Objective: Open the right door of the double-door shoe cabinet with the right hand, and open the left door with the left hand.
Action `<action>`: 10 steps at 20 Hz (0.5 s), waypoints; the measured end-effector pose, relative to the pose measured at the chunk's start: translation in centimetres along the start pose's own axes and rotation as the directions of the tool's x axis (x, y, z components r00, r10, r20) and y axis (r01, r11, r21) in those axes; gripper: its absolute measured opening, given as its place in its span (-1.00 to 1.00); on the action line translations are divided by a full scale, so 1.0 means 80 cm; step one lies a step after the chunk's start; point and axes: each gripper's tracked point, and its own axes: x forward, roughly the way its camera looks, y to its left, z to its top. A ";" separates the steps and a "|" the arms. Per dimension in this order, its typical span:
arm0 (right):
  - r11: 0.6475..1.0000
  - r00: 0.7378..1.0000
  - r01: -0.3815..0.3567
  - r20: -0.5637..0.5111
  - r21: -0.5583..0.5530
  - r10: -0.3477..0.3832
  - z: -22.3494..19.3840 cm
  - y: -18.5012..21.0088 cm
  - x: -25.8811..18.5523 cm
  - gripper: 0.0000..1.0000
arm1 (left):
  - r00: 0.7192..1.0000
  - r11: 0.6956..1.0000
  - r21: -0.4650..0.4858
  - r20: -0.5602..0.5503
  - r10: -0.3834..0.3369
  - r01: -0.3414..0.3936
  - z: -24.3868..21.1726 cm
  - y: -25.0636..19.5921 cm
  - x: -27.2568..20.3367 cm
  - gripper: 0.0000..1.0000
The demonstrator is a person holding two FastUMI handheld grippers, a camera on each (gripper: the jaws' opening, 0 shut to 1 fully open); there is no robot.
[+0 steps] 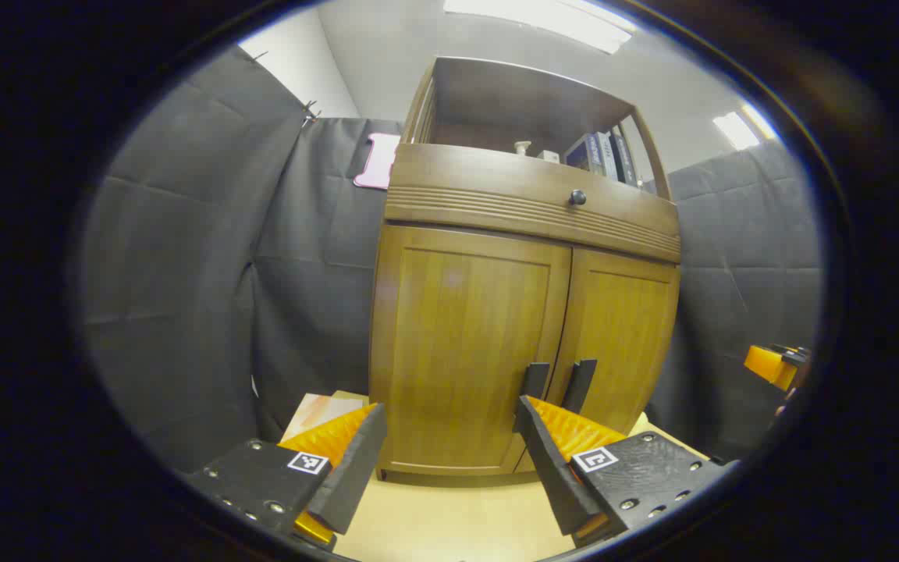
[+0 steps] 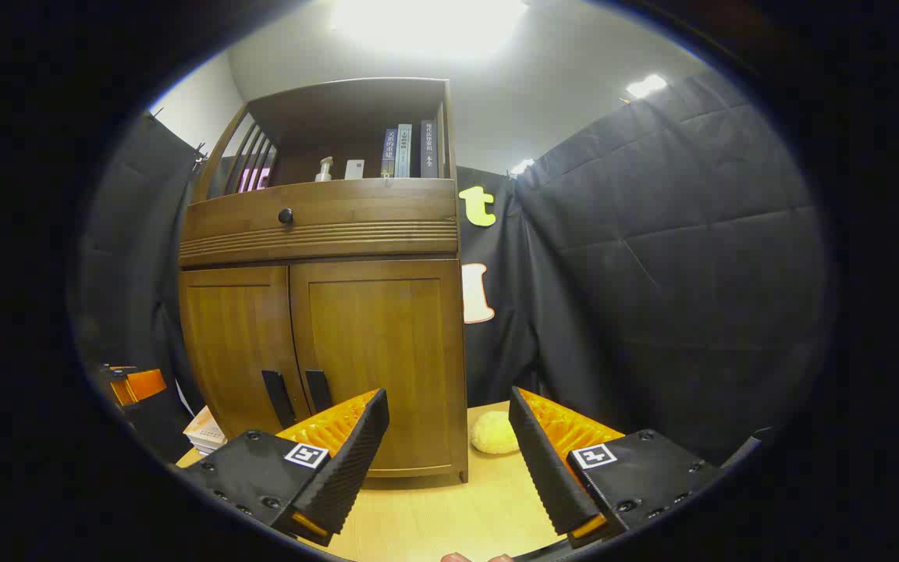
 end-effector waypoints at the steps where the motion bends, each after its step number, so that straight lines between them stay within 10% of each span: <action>1: 1.000 1.000 0.003 -0.008 0.002 -0.003 -0.003 -0.001 0.001 0.95 | 1.000 1.000 0.000 -0.006 -0.002 0.002 -0.001 0.001 0.000 0.97; 10: 0.994 0.992 -0.107 -0.066 -0.021 0.105 -0.028 0.061 0.000 0.92 | 0.997 0.994 0.076 -0.001 0.073 -0.073 0.017 0.011 -0.011 0.96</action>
